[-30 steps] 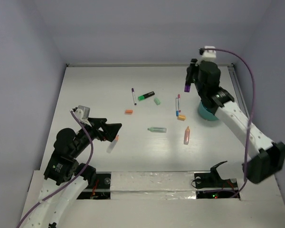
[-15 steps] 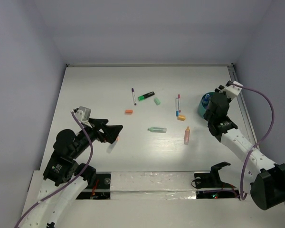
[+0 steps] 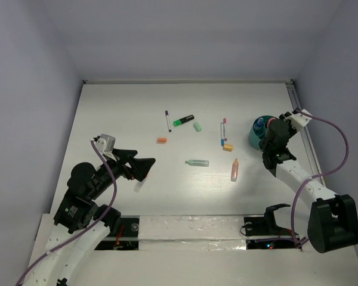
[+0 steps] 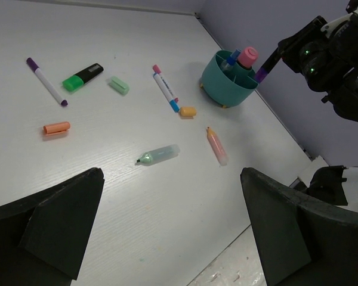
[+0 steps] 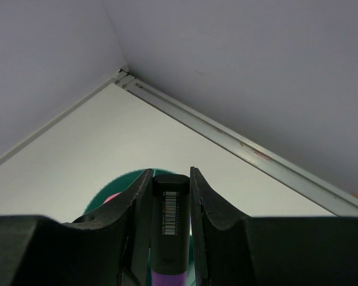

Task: Sort the stationery into containers
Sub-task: Place the pen in the storage box.

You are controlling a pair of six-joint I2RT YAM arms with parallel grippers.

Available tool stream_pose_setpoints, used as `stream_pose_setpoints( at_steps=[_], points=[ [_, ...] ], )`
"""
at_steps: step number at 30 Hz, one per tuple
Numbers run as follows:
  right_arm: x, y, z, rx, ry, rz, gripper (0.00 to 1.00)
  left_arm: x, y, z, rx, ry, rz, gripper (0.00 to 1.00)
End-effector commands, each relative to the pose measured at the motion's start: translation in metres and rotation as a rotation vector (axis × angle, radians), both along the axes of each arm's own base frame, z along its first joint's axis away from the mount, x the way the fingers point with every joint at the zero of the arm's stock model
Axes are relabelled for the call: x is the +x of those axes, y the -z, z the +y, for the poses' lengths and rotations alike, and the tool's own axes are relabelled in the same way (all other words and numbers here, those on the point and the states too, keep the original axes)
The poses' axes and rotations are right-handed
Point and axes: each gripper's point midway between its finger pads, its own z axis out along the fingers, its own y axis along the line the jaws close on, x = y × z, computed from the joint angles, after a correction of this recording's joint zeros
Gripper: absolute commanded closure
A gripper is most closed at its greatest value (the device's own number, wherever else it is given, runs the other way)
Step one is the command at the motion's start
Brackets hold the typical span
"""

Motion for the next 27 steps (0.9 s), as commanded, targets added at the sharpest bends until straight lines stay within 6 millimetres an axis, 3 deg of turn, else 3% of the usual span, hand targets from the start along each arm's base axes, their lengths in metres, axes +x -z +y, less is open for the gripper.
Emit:
stream_pose_setpoints(
  at_steps=[1, 14, 27],
  points=[
    [-0.003, -0.012, -0.009, 0.040, 0.072, -0.119, 0.88, 0.001, -0.011, -0.001, -0.019, 0.003, -0.044, 0.01],
    [0.001, 0.017, -0.019, 0.047, 0.126, -0.098, 0.86, 0.002, -0.009, 0.000, -0.015, -0.006, -0.031, 0.01],
    [0.017, 0.021, -0.017, 0.050, 0.103, -0.099, 0.81, 0.005, -0.007, 0.001, -0.011, -0.017, -0.023, 0.01]
  ],
)
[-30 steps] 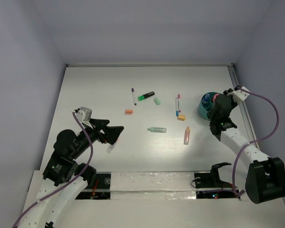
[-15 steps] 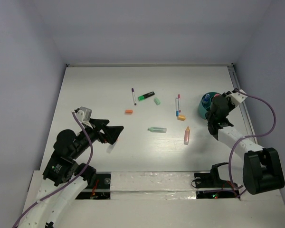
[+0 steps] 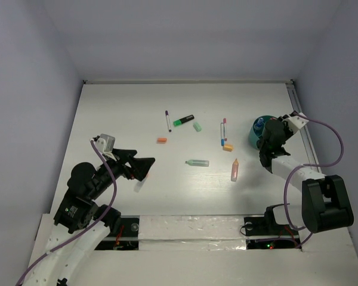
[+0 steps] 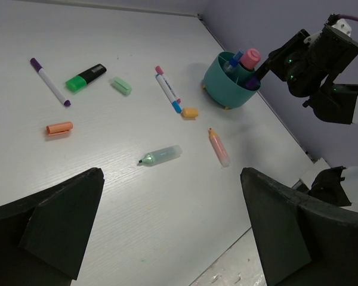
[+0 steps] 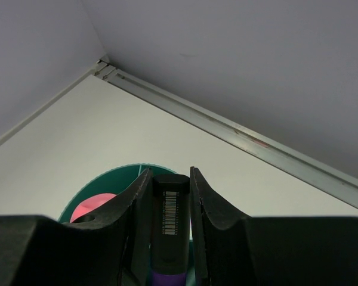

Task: Sort the stationery into containers
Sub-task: Place the pen in the storage box, then pick up the pen from the center of the board.

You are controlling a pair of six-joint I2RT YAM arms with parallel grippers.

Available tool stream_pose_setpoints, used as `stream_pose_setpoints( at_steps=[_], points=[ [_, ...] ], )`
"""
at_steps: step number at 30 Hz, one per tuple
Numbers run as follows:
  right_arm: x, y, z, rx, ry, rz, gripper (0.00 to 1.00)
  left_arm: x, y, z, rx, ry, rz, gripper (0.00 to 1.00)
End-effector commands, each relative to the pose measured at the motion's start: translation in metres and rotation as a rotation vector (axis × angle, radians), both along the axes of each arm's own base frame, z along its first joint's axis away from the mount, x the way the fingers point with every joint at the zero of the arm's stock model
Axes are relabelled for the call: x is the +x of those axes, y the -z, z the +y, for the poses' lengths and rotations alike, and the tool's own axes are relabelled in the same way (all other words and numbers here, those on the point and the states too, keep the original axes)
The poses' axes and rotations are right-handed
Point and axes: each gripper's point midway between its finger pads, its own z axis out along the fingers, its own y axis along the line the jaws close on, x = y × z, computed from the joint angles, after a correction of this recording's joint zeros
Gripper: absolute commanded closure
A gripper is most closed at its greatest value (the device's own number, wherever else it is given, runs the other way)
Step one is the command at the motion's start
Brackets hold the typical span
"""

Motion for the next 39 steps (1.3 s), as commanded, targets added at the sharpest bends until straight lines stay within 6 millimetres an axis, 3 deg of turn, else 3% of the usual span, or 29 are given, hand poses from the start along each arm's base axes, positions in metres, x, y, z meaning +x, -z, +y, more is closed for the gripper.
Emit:
stream_pose_setpoints(
  at_steps=[1, 6, 7, 9, 11, 14, 15, 16, 17, 18, 20, 21, 23, 24, 25, 26, 27, 28, 29, 30, 31, 32, 33, 34, 36, 37, 39],
  points=[
    [0.004, -0.022, -0.004, 0.029, 0.030, -0.121, 0.75, 0.004, -0.007, 0.000, -0.011, -0.008, -0.023, 0.01],
    [0.001, -0.016, 0.001, 0.060, -0.011, -0.118, 0.55, 0.004, -0.007, -0.001, -0.012, -0.005, -0.025, 0.01],
    [0.000, -0.013, 0.002, 0.061, -0.016, -0.097, 0.45, 0.004, -0.007, -0.001, -0.011, -0.005, -0.023, 0.01],
    [0.001, -0.021, 0.004, 0.077, -0.033, -0.116, 0.39, 0.004, -0.007, -0.001, -0.012, -0.003, -0.024, 0.01],
    [0.001, -0.025, 0.007, 0.078, -0.058, -0.108, 0.36, 0.003, -0.007, -0.001, -0.012, -0.003, -0.027, 0.01],
    [0.006, -0.050, 0.018, 0.081, -0.152, -0.129, 0.36, 0.003, -0.007, -0.001, -0.012, -0.001, -0.028, 0.01],
    [0.011, -0.051, 0.025, 0.080, -0.199, -0.111, 0.37, 0.005, -0.007, 0.001, -0.012, -0.012, -0.028, 0.01],
    [0.015, -0.064, 0.032, 0.078, -0.256, -0.102, 0.44, 0.005, -0.008, 0.001, -0.013, -0.012, -0.030, 0.01],
    [0.021, -0.070, 0.044, 0.076, -0.336, -0.097, 0.49, 0.005, -0.008, 0.000, -0.012, -0.012, -0.028, 0.01],
    [0.034, -0.077, 0.073, 0.074, -0.525, -0.095, 0.58, 0.005, -0.007, 0.000, -0.012, -0.011, -0.027, 0.01],
    [0.046, -0.097, 0.110, 0.049, -0.736, -0.087, 0.81, 0.005, -0.007, -0.001, -0.010, -0.003, -0.026, 0.01],
    [0.051, -0.101, 0.144, 0.047, -0.929, -0.073, 0.91, 0.007, -0.006, 0.000, -0.007, -0.010, -0.023, 0.01],
    [0.060, -0.081, 0.189, 0.066, -1.149, 0.049, 0.96, 0.008, -0.006, 0.000, -0.006, -0.009, -0.022, 0.01],
    [0.062, -0.101, 0.222, 0.057, -1.317, 0.039, 0.95, 0.009, -0.006, 0.001, -0.006, -0.018, -0.024, 0.01],
    [0.062, -0.096, 0.247, 0.058, -1.410, 0.084, 0.94, 0.009, -0.006, 0.001, -0.005, -0.016, -0.021, 0.01],
    [0.067, -0.054, 0.265, 0.074, -1.479, 0.242, 0.92, 0.010, -0.006, 0.001, -0.003, -0.018, -0.022, 0.01],
    [0.073, -0.069, 0.287, 0.033, -1.565, 0.246, 0.91, 0.012, -0.006, 0.002, -0.002, -0.027, -0.023, 0.01],
    [0.073, -0.055, 0.302, 0.025, -1.612, 0.321, 0.90, 0.014, -0.005, 0.002, 0.001, -0.028, -0.020, 0.01],
    [0.063, -0.032, 0.323, -0.026, -1.683, 0.445, 0.86, 0.016, -0.005, 0.002, 0.005, -0.034, -0.024, 0.01],
    [0.072, 0.004, 0.334, -0.025, -1.692, 0.557, 0.81, 0.018, -0.005, 0.002, 0.007, -0.037, -0.019, 0.01],
    [0.078, 0.001, 0.344, -0.048, -1.711, 0.594, 0.70, 0.019, -0.005, 0.002, 0.011, -0.040, -0.022, 0.01],
    [0.078, 0.011, 0.357, -0.091, -1.746, 0.638, 0.63, 0.022, -0.006, 0.004, 0.014, -0.053, -0.027, 0.01],
    [0.085, 0.039, 0.364, -0.082, -1.758, 0.711, 0.53, 0.023, -0.005, 0.004, 0.016, -0.056, -0.027, 0.01],
    [0.094, 0.033, 0.369, -0.099, -1.771, 0.708, 0.31, 0.026, -0.005, 0.006, 0.019, -0.068, -0.025, 0.01],
    [0.099, 0.042, 0.384, -0.135, -1.813, 0.733, 0.18, 0.028, -0.005, 0.008, 0.022, -0.076, -0.025, 0.01],
    [0.103, 0.060, 0.387, -0.129, -1.825, 0.774, 0.16, 0.028, -0.004, 0.008, 0.022, -0.076, -0.024, 0.01],
    [0.112, 0.056, 0.396, -0.181, -1.851, 0.788, 0.15, 0.030, -0.005, 0.012, 0.023, -0.097, -0.026, 0.01]
  ],
)
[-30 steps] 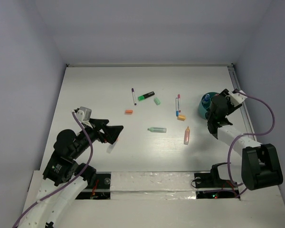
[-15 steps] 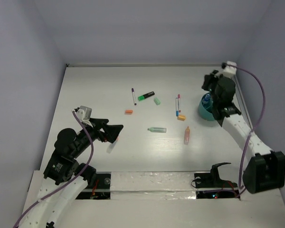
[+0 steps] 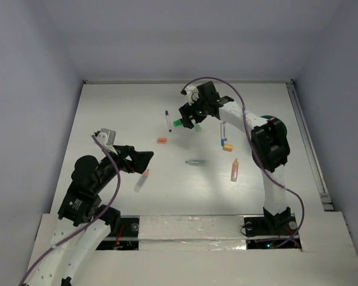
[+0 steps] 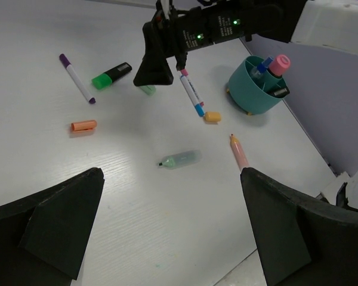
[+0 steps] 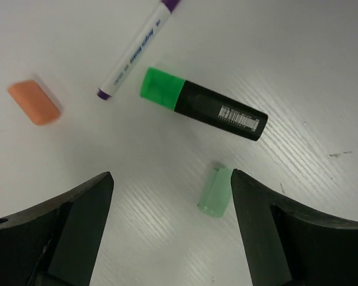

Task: Sort the stationery into containers
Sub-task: Pick up the pen from the center of the board.

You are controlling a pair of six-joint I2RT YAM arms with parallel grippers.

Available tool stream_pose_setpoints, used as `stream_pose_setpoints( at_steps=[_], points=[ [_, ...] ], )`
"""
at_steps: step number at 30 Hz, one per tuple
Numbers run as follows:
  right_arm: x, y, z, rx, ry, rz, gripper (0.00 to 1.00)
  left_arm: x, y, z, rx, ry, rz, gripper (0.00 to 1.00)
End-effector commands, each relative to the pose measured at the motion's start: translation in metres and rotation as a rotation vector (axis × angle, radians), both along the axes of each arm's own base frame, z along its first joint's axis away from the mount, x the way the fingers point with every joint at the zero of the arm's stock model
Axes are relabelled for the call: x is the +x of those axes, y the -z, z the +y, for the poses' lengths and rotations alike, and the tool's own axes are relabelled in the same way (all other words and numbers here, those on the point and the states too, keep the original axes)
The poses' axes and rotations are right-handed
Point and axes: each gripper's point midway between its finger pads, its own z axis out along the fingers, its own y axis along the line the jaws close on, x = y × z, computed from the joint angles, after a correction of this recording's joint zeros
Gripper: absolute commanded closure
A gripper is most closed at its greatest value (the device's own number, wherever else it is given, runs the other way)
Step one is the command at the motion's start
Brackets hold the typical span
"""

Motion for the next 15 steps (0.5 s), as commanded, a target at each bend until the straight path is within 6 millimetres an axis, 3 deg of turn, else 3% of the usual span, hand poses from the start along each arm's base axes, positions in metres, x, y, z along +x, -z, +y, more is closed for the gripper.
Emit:
stream_pose_setpoints(
  at_steps=[1, 2, 4, 5, 6, 9, 15],
  points=[
    [0.000, 0.000, 0.003, -0.086, -0.121, 0.022, 0.14, 0.007, -0.016, 0.004, -0.009, -0.021, -0.067, 0.01],
    [0.013, -0.010, 0.006, -0.097, -0.136, -0.018, 0.13, 0.009, -0.016, 0.006, -0.007, -0.035, -0.064, 0.01],
    [0.010, 0.007, 0.011, -0.160, -0.160, 0.012, 0.13, 0.011, -0.015, 0.008, -0.002, -0.045, -0.064, 0.01],
    [0.013, 0.027, 0.009, -0.197, -0.179, 0.032, 0.12, 0.012, -0.015, 0.008, -0.002, -0.045, -0.063, 0.01],
    [0.018, 0.025, 0.015, -0.208, -0.187, 0.010, 0.11, 0.014, -0.015, 0.009, -0.001, -0.053, -0.063, 0.01],
    [0.020, 0.049, 0.016, -0.292, -0.217, 0.011, 0.10, 0.015, -0.012, 0.009, 0.002, -0.050, -0.053, 0.01],
    [0.031, 0.054, 0.023, -0.331, -0.266, -0.033, 0.08, 0.019, -0.008, 0.010, 0.008, -0.061, -0.035, 0.01]
  ],
)
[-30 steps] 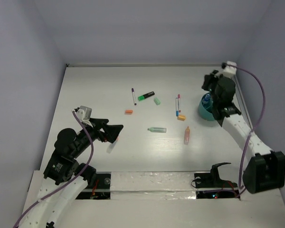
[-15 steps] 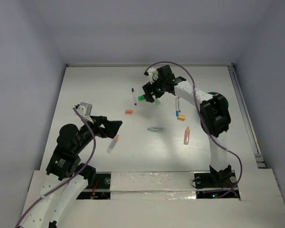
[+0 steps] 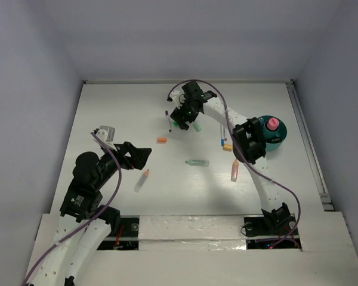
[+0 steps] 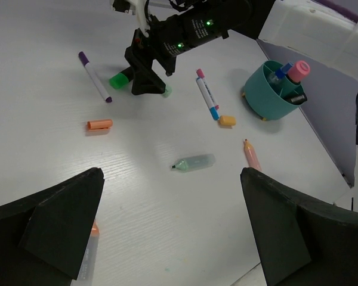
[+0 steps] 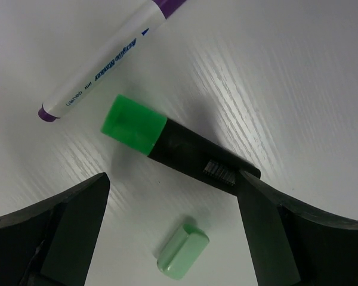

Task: Sort the stationery into containers
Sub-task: Pick up the pen from the center of the board.

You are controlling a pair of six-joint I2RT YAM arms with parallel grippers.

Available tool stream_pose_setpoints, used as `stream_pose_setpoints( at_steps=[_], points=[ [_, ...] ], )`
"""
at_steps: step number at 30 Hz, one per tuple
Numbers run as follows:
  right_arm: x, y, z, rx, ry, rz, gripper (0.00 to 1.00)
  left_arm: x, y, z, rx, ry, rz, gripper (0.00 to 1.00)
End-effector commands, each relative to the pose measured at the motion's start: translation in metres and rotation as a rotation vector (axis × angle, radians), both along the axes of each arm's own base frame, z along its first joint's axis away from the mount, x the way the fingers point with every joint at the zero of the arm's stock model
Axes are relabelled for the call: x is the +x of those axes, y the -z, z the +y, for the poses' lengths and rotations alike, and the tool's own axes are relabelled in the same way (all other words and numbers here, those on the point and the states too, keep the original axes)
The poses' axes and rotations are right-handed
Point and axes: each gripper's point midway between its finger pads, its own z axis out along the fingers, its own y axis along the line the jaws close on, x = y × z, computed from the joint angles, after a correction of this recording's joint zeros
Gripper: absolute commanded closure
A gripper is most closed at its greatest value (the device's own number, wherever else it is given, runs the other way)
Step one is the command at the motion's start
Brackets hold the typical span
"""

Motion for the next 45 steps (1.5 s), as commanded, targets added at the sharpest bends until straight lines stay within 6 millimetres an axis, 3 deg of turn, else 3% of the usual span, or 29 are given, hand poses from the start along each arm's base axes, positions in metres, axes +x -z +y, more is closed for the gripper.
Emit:
stream_pose_setpoints(
  at_steps=[1, 5, 10, 13, 21, 25, 31, 32, 33, 34, 36, 37, 38, 39, 40, 42, 43, 44, 45],
  points=[
    [0.001, -0.003, 0.006, -0.039, -0.074, -0.022, 0.08, 0.006, -0.013, 0.000, -0.006, 0.001, -0.055, 0.01],
    [0.008, 0.000, 0.021, -0.062, -0.123, -0.068, 0.08, 0.007, -0.013, -0.001, -0.006, 0.006, -0.052, 0.01],
    [0.022, 0.012, 0.020, -0.096, -0.127, -0.111, 0.08, 0.008, -0.011, 0.000, -0.003, -0.003, -0.045, 0.01],
    [0.025, 0.017, 0.020, -0.103, -0.138, -0.129, 0.14, 0.010, -0.010, 0.002, -0.003, -0.011, -0.042, 0.01],
    [0.038, 0.025, 0.023, -0.094, -0.104, -0.175, 0.56, 0.011, -0.010, 0.003, -0.003, -0.017, -0.041, 0.01],
    [0.054, 0.014, 0.027, -0.069, -0.072, -0.262, 0.69, 0.010, -0.011, 0.004, -0.005, -0.019, -0.045, 0.01],
    [0.076, -0.002, 0.036, 0.032, 0.003, -0.338, 0.96, 0.011, -0.012, 0.006, -0.007, -0.028, -0.047, 0.02],
    [0.088, -0.014, 0.036, 0.074, 0.036, -0.380, 0.99, 0.011, -0.012, 0.006, -0.007, -0.030, -0.049, 0.02],
    [0.091, -0.039, 0.039, 0.135, 0.078, -0.409, 0.99, 0.011, -0.011, 0.006, -0.007, -0.028, -0.047, 0.02],
    [0.090, -0.035, 0.032, 0.155, 0.109, -0.402, 0.99, 0.012, -0.011, 0.008, -0.007, -0.037, -0.047, 0.02],
    [0.103, -0.101, 0.036, 0.334, 0.210, -0.568, 0.98, 0.012, -0.011, 0.007, -0.008, -0.031, -0.047, 0.02],
    [0.097, -0.105, 0.029, 0.338, 0.247, -0.552, 0.98, 0.012, -0.011, 0.007, -0.008, -0.031, -0.049, 0.02],
    [0.100, -0.140, 0.029, 0.427, 0.282, -0.637, 0.98, 0.012, -0.010, 0.007, -0.009, -0.030, -0.045, 0.02],
    [0.096, -0.158, 0.025, 0.492, 0.335, -0.651, 0.98, 0.012, -0.010, 0.007, -0.009, -0.030, -0.046, 0.02],
    [0.089, -0.212, 0.007, 0.553, 0.412, -0.741, 0.98, 0.013, -0.011, 0.008, -0.010, -0.036, -0.049, 0.02],
    [0.073, -0.229, -0.017, 0.620, 0.514, -0.791, 0.99, 0.012, -0.012, 0.008, -0.011, -0.035, -0.054, 0.02],
    [0.056, -0.276, -0.037, 0.680, 0.567, -0.863, 0.99, 0.011, -0.013, 0.009, -0.013, -0.035, -0.062, 0.02],
    [0.046, -0.261, -0.062, 0.655, 0.660, -0.889, 1.00, 0.010, -0.015, 0.008, -0.015, -0.030, -0.069, 0.02],
    [0.037, -0.268, -0.083, 0.657, 0.715, -0.922, 1.00, 0.009, -0.016, 0.008, -0.017, -0.030, -0.075, 0.02]
  ],
)
